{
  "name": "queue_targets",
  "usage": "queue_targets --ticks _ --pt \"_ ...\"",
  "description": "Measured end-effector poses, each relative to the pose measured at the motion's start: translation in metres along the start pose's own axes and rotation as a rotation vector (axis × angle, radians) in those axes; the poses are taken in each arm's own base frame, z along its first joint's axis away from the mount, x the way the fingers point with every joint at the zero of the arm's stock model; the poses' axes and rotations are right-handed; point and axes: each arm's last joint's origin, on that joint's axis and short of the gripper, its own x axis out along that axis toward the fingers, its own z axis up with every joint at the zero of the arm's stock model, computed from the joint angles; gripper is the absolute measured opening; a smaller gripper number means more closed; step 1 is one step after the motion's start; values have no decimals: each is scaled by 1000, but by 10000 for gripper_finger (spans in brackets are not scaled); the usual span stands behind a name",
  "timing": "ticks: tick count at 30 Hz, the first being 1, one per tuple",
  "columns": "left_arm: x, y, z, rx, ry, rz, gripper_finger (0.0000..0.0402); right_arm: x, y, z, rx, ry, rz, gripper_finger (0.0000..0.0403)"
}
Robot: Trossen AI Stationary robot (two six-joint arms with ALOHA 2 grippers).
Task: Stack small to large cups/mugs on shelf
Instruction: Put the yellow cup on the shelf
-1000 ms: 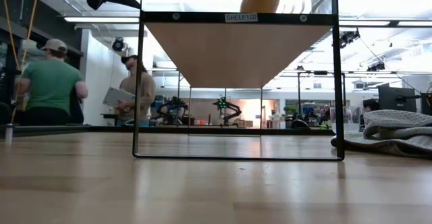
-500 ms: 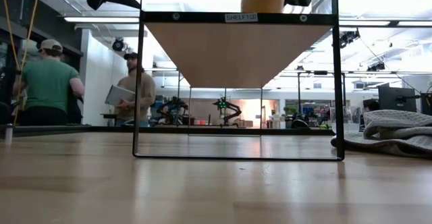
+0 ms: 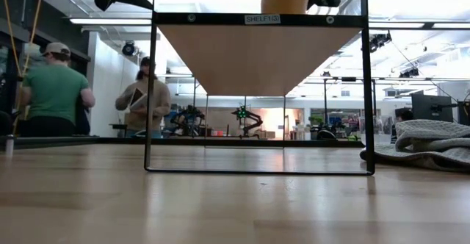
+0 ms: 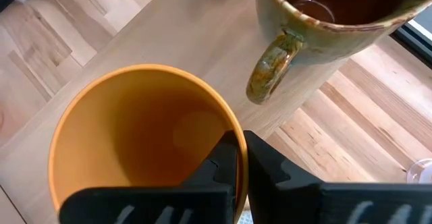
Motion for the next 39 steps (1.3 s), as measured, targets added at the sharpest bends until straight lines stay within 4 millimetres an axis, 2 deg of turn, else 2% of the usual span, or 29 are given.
queue_targets --ticks 22,32,39 --pt "0 0 0 0 0 0 193 0 0 0 29 0 1 2" --pt "0 0 0 0 0 0 193 0 -1 1 28 -16 -20 73" --pt "0 0 0 0 0 0 193 0 2 4 35 -51 4 93"
